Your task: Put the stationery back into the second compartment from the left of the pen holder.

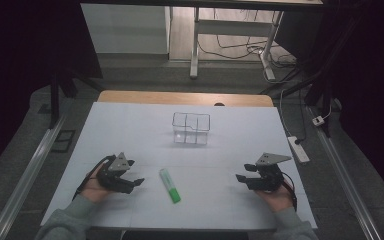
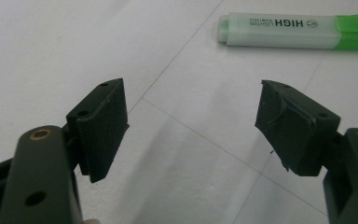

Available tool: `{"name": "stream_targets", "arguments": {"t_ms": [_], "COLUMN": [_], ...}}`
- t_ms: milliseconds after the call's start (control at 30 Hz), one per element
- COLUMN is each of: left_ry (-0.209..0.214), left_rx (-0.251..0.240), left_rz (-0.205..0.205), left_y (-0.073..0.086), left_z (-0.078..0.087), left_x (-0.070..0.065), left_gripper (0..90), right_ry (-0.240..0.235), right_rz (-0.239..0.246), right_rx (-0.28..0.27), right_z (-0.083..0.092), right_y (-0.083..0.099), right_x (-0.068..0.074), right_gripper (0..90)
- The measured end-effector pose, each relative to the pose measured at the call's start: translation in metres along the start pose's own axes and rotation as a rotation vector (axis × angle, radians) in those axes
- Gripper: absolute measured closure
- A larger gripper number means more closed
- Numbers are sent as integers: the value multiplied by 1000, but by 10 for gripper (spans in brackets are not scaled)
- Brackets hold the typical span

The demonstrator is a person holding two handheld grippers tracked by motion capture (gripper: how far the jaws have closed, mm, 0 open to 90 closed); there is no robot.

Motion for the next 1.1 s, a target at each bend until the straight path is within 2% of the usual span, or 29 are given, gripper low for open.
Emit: {"name": "stream_targets", "arguments": {"t_ms": [433,600,767,967,1100], "left_ry": [6,23,66,143,178], "left_rx": [14,9,-3,2,10], "left_rz": [-15,-38,-112,-218,-282], "left_y": [-10,-16,-29,-44,-52], "left_z": [-11,-12,-13,-19,-24], "left_x": [-2,-5,-8,-17,-22], "left_gripper": [244,241,241,245,246], "right_ry": [-12,-19,-19,-16,-18], "right_rz": [15,30,25,24,19], "right_rx": [6,9,10,10,13], "right_z": [-2,-3,-3,-2,-3], "right_y": [-1,-3,-2,-2,-1], "right_x": [5,10,9,7,6], "right_gripper": [436,435,435,435,435]}}
Point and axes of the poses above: each handheld gripper's, and its own axes: z roughly backward along the jaws, y roughly out of its underside, x roughly to its left, the point moved 6 cm from there along -z, roughly forward along the jaws, and after that the axes turned 5 degrees about -z, right-handed, at the moved point
